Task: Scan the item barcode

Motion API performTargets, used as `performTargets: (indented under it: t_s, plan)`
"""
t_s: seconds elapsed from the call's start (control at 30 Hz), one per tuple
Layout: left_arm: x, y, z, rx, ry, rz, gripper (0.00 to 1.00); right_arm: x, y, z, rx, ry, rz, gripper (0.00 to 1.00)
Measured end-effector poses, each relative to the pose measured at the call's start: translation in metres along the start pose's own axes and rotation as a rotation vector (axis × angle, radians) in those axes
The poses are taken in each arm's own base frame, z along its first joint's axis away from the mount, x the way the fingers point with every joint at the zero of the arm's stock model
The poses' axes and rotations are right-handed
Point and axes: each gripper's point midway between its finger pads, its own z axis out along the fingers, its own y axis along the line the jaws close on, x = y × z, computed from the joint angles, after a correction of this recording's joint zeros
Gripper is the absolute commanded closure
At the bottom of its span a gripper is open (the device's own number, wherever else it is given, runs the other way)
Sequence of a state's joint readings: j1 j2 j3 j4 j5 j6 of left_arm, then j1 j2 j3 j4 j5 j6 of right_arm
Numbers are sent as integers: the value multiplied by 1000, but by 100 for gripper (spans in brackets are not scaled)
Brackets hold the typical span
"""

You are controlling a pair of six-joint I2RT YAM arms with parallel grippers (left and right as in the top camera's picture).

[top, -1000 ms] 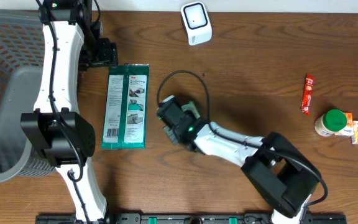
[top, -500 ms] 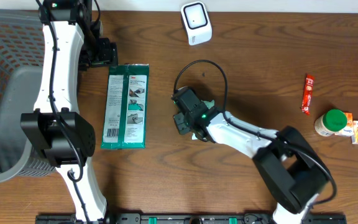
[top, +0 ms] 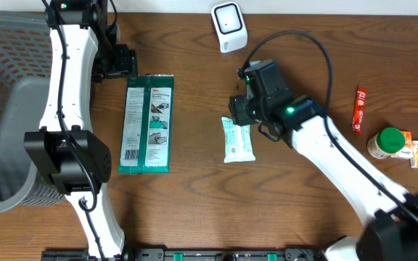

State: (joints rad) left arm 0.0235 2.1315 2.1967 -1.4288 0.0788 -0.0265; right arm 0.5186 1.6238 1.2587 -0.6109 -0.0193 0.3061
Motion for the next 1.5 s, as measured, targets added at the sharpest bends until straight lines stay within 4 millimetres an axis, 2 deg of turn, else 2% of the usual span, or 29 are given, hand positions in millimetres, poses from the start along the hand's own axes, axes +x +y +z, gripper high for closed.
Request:
performTargets:
  t_s: [0.1, 0.13, 0.3, 0.4, 0.53, 0.77, 0.9, 0.97, 1.07, 1.17, 1.27, 1.5]
  plan:
    - [0, 0, 0, 0, 0, 0, 16, 30, -9, 36, 31, 131, 8, 44]
    - [0, 0, 0, 0, 0, 0, 16, 33, -10, 40, 35, 144, 8, 44]
    - [0, 0, 0, 0, 0, 0, 16, 74, -23, 87, 79, 296, 16, 49]
    - [0, 0, 0, 0, 0, 0, 16, 86, -24, 105, 76, 335, 34, 52]
    - [0, 0, 0, 0, 0, 0, 16, 86, -23, 105, 70, 335, 43, 52]
    - [0, 0, 0, 0, 0, 0, 16, 76, -21, 96, 60, 302, 44, 42]
    - [0, 0, 0, 0, 0, 0, 16, 50, -19, 66, 36, 217, 57, 36]
    - [0, 0, 0, 0, 0, 0, 16, 35, -26, 47, 35, 169, 86, 37]
    - [0, 0, 0, 0, 0, 0, 16, 29, -38, 41, 48, 150, 130, 39]
    - [0, 0, 0, 0, 0, 0, 16, 31, -47, 45, 58, 163, 159, 40]
    - [0, 0, 0, 0, 0, 0, 16, 39, -43, 56, 41, 195, 166, 41]
    - [0, 0, 0, 0, 0, 0, 16, 75, -32, 93, 31, 315, 145, 46]
